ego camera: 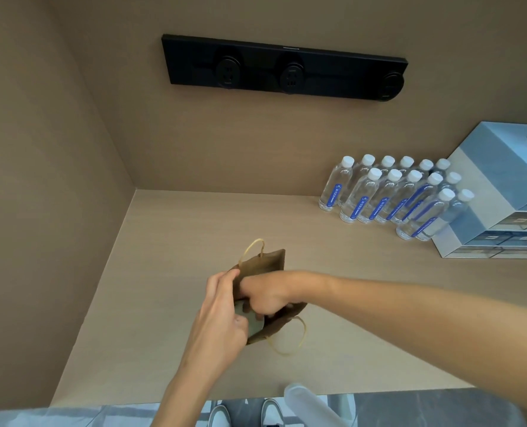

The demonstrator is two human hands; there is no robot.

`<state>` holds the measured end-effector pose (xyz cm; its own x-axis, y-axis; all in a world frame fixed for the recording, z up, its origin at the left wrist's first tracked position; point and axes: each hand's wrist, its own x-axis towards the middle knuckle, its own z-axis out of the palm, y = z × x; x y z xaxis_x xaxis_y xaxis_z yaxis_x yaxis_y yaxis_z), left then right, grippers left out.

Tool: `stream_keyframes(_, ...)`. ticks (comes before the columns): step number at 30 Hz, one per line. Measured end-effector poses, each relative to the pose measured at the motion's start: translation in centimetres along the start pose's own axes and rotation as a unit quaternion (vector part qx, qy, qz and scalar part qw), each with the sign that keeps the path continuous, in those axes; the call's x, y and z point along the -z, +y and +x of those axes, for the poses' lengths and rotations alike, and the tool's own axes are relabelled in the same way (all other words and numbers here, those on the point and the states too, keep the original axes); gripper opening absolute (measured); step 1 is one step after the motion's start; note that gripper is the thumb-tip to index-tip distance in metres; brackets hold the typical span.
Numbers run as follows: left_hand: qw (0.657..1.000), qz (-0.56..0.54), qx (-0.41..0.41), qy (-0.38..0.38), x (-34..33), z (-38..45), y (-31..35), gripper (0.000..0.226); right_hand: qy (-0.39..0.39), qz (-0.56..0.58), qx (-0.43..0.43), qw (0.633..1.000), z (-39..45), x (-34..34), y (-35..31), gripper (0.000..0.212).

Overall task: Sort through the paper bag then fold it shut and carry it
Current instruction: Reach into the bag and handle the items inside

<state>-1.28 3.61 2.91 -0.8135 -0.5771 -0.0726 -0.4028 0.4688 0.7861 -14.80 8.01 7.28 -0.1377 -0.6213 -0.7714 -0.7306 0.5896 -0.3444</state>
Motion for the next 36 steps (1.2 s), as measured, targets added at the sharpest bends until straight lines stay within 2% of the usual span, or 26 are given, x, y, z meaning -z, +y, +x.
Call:
stream_keyframes(3, 1.000, 0.001, 0.003, 0.001, 0.1, 0.2, -0.2, 0.071, -0.031, -0.035, -0.028, 0.999, -0.3, 1.4, 0.1, 0.025)
stream_keyframes(7, 1.000, 0.007, 0.004, -0.002, 0.0, 0.3, -0.4, 0.071, -0.005, -0.250, -0.072, 0.965, -0.1, 1.2, -0.3, 0.015)
stream_keyframes(10, 1.000, 0.003, 0.003, -0.004, -0.2, 0.4, -0.4, 0.071, -0.024, -0.358, -0.055, 0.932, 1.1, 0.1, -0.1, 0.012)
stream_keyframes(12, 1.000, -0.003, 0.003, -0.006, -0.2, 0.5, -0.4, 0.072, -0.047, -0.381, -0.029, 0.923, 2.2, -0.7, 0.3, 0.013)
stream_keyframes(16, 1.000, -0.004, 0.005, -0.015, -0.2, 0.4, -0.2, 0.075, -0.062, -0.391, -0.006, 0.918, 4.1, -2.3, 0.7, 0.012)
stream_keyframes(19, 1.000, -0.006, 0.008, -0.017, 0.1, 0.3, -0.3, 0.076, -0.066, -0.325, -0.032, 0.943, 5.0, -3.5, 1.1, 0.021)
stream_keyframes(23, 1.000, -0.014, 0.019, -0.016, 0.5, 0.4, -0.5, 0.076, -0.021, -0.265, -0.031, 0.963, 5.4, -3.9, 1.4, 0.027)
stream_keyframes(36, 0.999, -0.024, 0.009, -0.019, 0.8, 0.6, -0.6, 0.073, 0.019, -0.240, -0.041, 0.970, 6.0, -4.6, 1.4, 0.027)
